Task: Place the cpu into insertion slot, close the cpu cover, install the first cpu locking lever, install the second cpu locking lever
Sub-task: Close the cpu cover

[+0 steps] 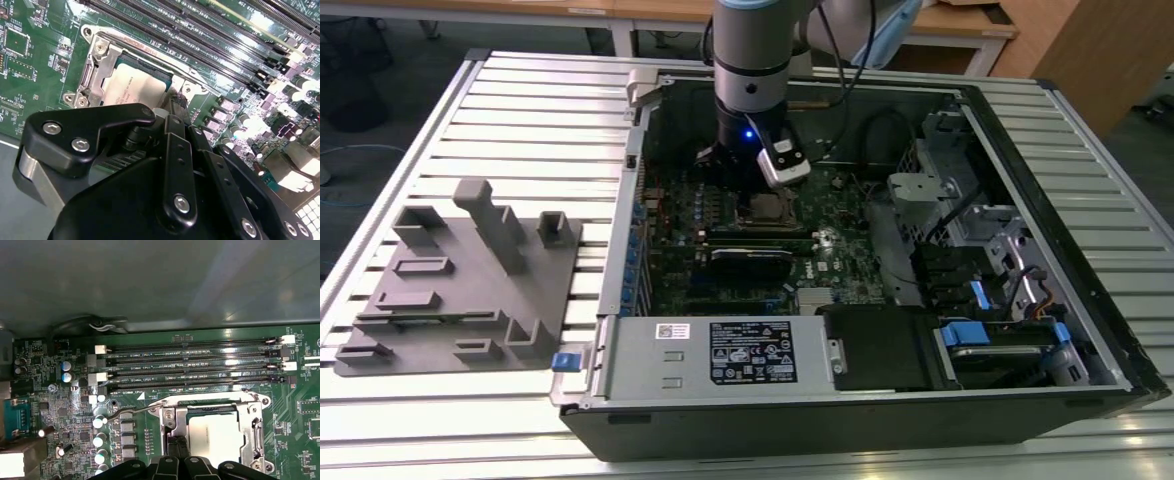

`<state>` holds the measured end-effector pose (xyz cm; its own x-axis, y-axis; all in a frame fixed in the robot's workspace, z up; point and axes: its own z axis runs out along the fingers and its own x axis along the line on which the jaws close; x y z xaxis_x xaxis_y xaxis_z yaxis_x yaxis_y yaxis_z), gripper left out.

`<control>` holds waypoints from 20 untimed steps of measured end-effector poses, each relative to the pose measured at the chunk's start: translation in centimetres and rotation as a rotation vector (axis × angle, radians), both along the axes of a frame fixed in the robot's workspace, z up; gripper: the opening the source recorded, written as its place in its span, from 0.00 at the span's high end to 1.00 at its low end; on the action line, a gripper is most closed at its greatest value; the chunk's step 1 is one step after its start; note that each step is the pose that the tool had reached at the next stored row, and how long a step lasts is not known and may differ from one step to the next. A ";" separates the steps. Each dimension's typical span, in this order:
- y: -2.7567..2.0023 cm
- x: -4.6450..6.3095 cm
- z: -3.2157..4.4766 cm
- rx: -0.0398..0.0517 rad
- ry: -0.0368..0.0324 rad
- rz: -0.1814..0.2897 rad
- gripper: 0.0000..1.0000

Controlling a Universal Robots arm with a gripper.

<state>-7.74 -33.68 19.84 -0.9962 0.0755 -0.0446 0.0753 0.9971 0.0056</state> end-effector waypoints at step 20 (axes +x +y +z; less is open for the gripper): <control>0.00 0.7 1.65 0.0001 -0.0001 0.000 0.90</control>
